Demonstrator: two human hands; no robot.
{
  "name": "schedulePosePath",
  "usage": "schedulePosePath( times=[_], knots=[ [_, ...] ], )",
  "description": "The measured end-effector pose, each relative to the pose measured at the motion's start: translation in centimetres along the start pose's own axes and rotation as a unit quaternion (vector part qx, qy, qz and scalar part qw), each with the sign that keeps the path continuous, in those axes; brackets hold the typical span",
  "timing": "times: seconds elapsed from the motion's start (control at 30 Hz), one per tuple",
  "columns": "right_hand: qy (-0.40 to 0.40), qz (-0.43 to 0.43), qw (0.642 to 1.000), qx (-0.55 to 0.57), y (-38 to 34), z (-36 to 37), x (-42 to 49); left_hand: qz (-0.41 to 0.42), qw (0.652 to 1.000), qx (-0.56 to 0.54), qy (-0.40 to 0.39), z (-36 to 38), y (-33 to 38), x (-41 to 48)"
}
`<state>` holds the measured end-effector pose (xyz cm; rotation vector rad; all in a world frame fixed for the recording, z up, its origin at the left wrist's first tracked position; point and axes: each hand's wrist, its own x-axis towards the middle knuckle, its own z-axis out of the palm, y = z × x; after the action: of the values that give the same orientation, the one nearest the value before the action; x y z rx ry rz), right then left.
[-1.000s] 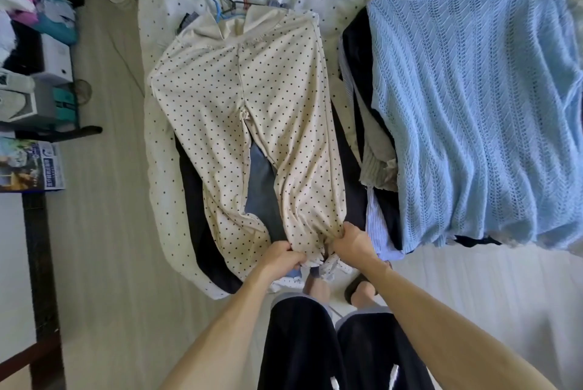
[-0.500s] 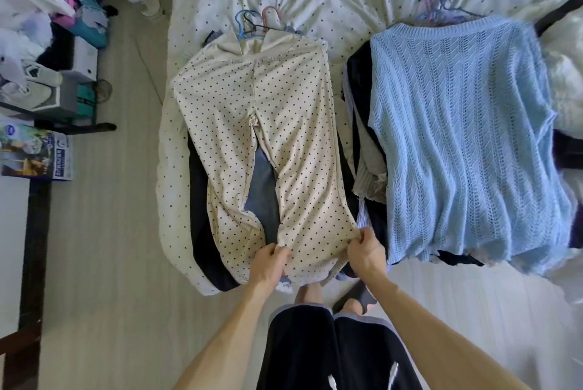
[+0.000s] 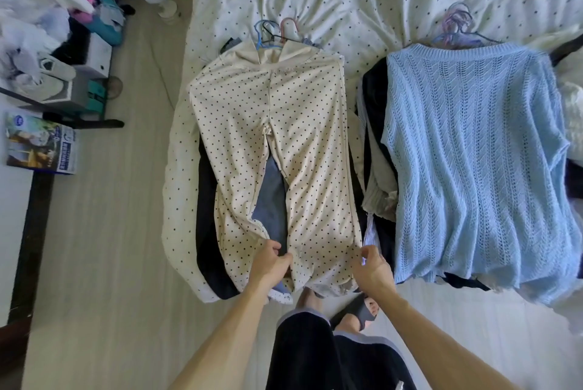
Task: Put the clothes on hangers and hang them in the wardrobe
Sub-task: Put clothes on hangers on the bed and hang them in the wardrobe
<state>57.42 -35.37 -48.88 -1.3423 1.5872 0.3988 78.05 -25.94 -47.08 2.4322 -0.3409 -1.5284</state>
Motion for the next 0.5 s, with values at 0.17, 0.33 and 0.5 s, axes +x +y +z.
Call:
schedulePosePath(
  times=[0.17, 0.33, 0.5],
  knots=[
    [0.015, -0.031, 0.999, 0.001, -5.0, -0.8, 2.3, 0.029, 0.999, -0.032, 0.017, -2.1, 4.4, 3.5],
    [0.004, -0.061, 0.998, -0.019, -9.4, -1.6, 5.7, 0.042, 0.996, -0.08, 0.018, -4.0, 9.2, 7.9],
    [-0.028, -0.015, 0.999, -0.026, -12.1, -2.2, 8.6, 0.037, 0.999, -0.032, 0.014, -5.0, 12.2, 12.1]
  ],
)
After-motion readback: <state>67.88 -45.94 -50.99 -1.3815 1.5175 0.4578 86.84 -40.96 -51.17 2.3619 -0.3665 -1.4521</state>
